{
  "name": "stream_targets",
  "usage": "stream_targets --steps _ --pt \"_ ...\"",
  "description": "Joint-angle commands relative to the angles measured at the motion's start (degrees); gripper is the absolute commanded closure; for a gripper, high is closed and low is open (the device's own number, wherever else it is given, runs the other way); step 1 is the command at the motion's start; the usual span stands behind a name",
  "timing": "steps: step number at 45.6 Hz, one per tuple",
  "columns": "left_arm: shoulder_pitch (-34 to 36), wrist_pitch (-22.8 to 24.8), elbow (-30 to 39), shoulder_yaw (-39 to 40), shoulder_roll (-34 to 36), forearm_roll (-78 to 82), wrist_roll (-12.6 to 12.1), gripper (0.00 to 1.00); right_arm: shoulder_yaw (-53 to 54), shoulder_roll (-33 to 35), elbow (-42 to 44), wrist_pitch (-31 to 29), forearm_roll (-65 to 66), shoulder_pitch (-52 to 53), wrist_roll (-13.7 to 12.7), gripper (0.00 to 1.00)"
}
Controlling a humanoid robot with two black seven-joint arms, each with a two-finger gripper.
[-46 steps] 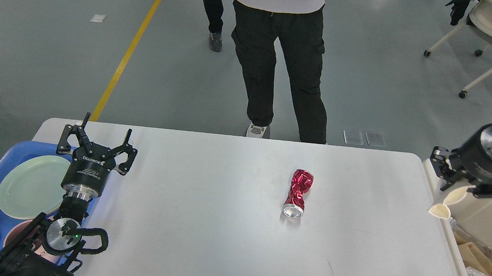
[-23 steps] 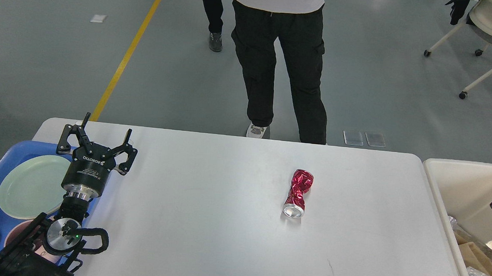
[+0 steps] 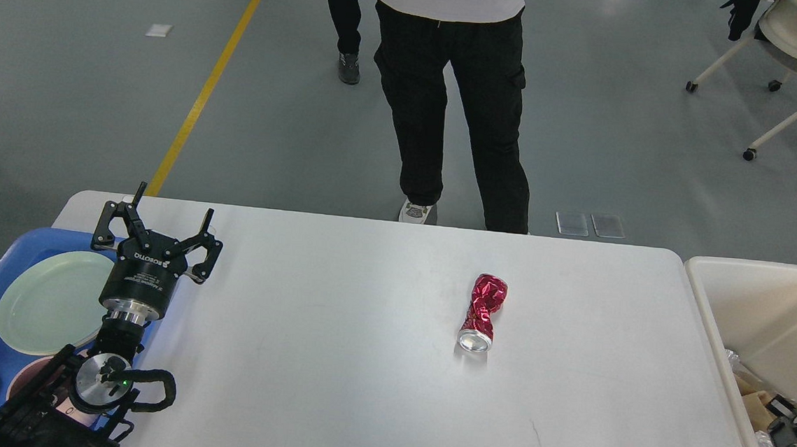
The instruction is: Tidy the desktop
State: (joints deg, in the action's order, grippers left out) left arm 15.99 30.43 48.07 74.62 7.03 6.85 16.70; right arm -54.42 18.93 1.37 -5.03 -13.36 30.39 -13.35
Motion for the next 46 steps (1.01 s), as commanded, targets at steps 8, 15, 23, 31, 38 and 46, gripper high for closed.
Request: stream_targets --steps 8,15,23,31,38,46 --pt "0.0 0.0 0.0 0.0 0.0 0.0 0.0 0.04 0.5 -0.2 0.0 1.3 -0.3 -1.1 0.0 1.0" --pt "0.0 0.0 0.0 0.0 0.0 0.0 0.0 0.04 -0.1 -0.2 0.1 1.6 -0.3 -1.0 0.0 0.0" --pt "0.0 0.0 0.0 0.0 0.0 0.0 0.1 0.04 0.1 -0.8 -0.3 1.5 -0.3 -1.1 0.0 0.0" --pt "0.0 0.0 0.0 0.0 0.0 0.0 0.0 0.04 0.2 -0.3 -0.5 1.5 -0.3 -0.9 0.0 0.0" --pt "0.0 0.0 0.0 0.0 0.0 0.0 0.1 0.04 0.3 -0.1 -1.0 1.2 -0.2 0.4 0.0 0.0" --pt "0.1 0.0 0.0 0.0 0.0 0.0 0.0 0.04 -0.4 6.5 -12.8 -1.3 1.5 10.7 0.0 0.0"
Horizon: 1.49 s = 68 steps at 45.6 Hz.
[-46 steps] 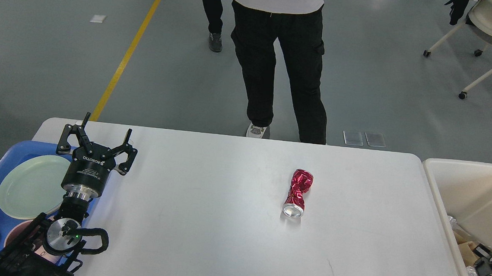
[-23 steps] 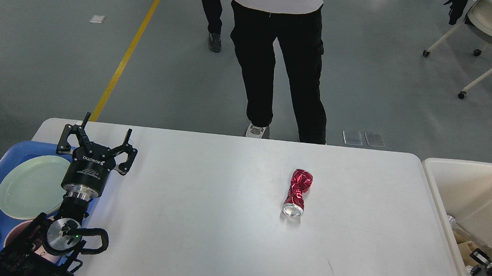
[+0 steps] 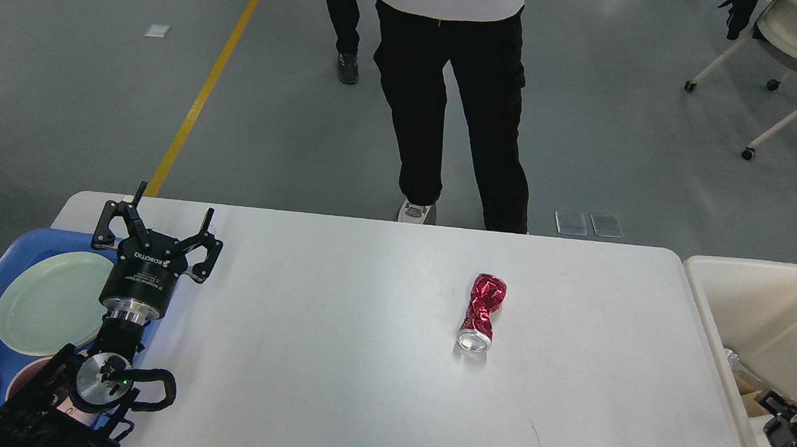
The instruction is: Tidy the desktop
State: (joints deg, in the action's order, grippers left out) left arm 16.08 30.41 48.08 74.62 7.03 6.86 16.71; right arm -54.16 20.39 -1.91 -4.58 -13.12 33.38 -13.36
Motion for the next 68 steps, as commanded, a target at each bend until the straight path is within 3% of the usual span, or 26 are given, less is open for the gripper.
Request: stream_targets --steps 1,7,11,23,30,37,47,55,68 --pt "0.0 0.0 0.0 0.0 0.0 0.0 0.0 0.04 -0.8 6.2 -12.5 -2.3 2.2 10.4 0.0 0.0" --pt "0.0 0.0 0.0 0.0 0.0 0.0 0.0 0.04 -1.5 12.5 -31.9 -7.7 12.1 28.8 -0.4 0.0" --pt "0.0 0.0 0.0 0.0 0.0 0.0 0.0 0.04 -4.2 13.2 -40.4 -13.9 17.5 40.0 -0.6 0.0" --pt "0.0 0.0 0.0 0.0 0.0 0.0 0.0 0.04 -11.1 6.6 -53.8 -40.8 17.7 70.6 -0.7 0.0" --pt "-0.1 0.0 0.0 0.0 0.0 0.0 0.0 0.04 -10.6 4.9 -63.2 -49.4 17.3 85.0 -0.7 0.0" --pt "-0.1 0.0 0.0 0.0 0.0 0.0 0.1 0.04 -11.6 5.9 -75.3 -49.5 14.4 97.6 -0.8 0.0" --pt "-0.1 0.0 0.0 0.0 0.0 0.0 0.1 0.04 -19.4 4.1 -85.0 -46.4 5.0 111.1 -0.5 0.0" --pt "-0.1 0.0 0.0 0.0 0.0 0.0 0.0 0.04 -26.6 -1.1 -91.8 -34.0 4.6 114.2 0.0 0.0" --pt "0.0 0.0 0.0 0.0 0.0 0.0 0.0 0.04 -26.3 -5.7 -92.5 -33.6 2.2 116.6 0.0 0.0"
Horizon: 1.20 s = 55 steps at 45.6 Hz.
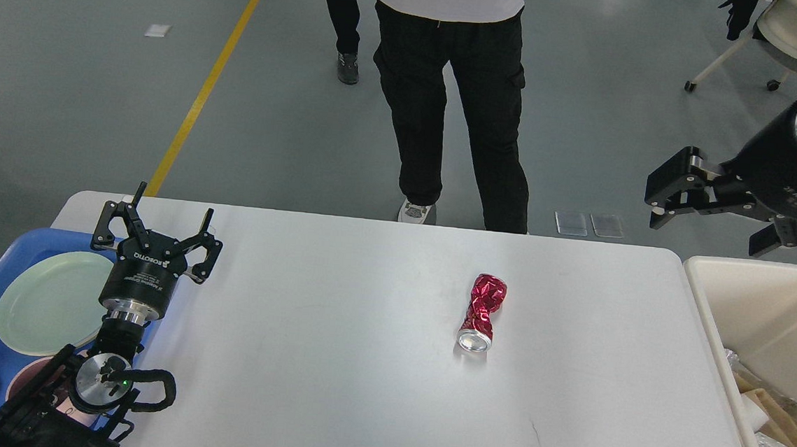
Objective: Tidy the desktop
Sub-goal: 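Raise the right gripper and move it over the red crushed can, then lower the right gripper and grasp the red crushed can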
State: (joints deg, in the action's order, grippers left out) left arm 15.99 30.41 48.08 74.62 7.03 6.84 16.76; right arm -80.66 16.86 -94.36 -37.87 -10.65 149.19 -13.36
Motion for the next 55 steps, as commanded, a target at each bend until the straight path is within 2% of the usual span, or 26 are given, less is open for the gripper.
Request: stream_targets --steps 1,17,23,29,36,41,46,55 --pt "0.0 0.0 0.0 0.0 0.0 0.0 -0.1 0.04 0.3 -2.2 0.0 -0.4 -0.3 0.7 0.0 0.0" --pt "0.1 0.0 0.0 0.0 0.0 0.0 -0.1 0.04 2.0 -2.0 0.4 -1.6 0.1 -0.5 -0.1 0.0" --pt "0.0 0.0 0.0 0.0 0.0 0.0 -0.1 0.04 4.2 -1.9 3.8 -0.4 0.5 -6.8 -0.4 0.0" --pt "0.0 0.0 0.0 0.0 0.0 0.0 -0.1 0.04 10.4 -2.4 11.6 1.3 0.5 -20.6 -0.4 0.0" --pt "0.1 0.0 0.0 0.0 0.0 0.0 -0.1 0.04 16.5 -3.6 18.4 6.8 0.6 -33.7 -0.6 0.0" --pt "0.0 0.0 0.0 0.0 0.0 0.0 -0.1 0.04 18.0 -10.4 26.6 10.7 0.5 -42.7 -0.6 0.0" --pt "0.0 0.1 0.0 0.0 0.0 0.0 -0.1 0.04 19.3 -14.1 35.5 13.5 0.4 -52.6 -0.6 0.0" --pt "0.0 0.0 0.0 0.0 0.0 0.0 -0.1 0.04 22.7 -21.8 54.3 14.2 0.7 -68.6 -0.7 0.0"
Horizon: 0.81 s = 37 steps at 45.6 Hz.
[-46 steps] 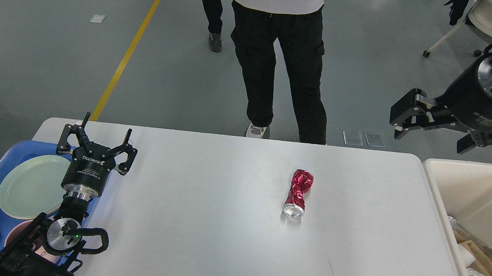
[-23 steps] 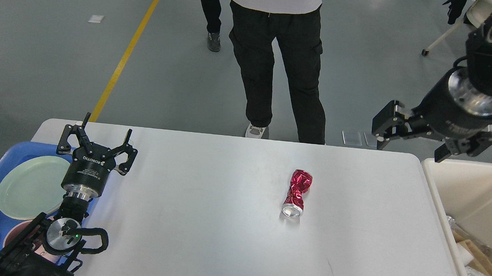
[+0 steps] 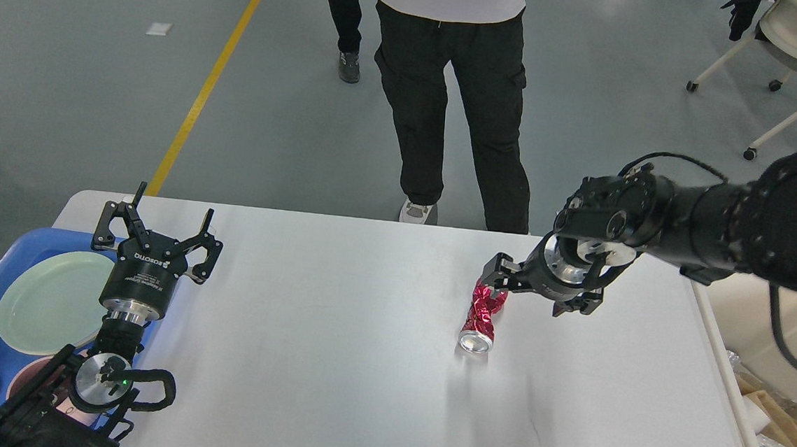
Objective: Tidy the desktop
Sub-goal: 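Lower the right gripper and grasp the red crushed can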
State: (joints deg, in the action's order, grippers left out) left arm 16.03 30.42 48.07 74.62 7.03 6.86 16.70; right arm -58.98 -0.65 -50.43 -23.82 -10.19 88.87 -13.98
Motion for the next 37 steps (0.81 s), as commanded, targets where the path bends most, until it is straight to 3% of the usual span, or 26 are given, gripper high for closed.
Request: stream_targets --steps 1,11,19,37 --pt "0.1 0.1 0.0 0.0 0.0 0.0 0.0 0.04 1.0 -5.2 12.7 0.2 0.3 -9.8 -0.1 0.0" --pt "0.1 0.1 0.0 0.0 0.0 0.0 0.0 0.04 2.4 -9.9 26.9 1.4 0.3 -20.2 -0.1 0.0" --pt "0.1 0.1 0.0 0.0 0.0 0.0 0.0 0.04 2.4 -9.9 27.6 8.5 0.4 -23.7 0.0 0.0" --pt "0.1 0.1 0.0 0.0 0.0 0.0 0.0 0.04 2.6 -9.7 27.7 12.8 3.1 -26.6 0.1 0.02"
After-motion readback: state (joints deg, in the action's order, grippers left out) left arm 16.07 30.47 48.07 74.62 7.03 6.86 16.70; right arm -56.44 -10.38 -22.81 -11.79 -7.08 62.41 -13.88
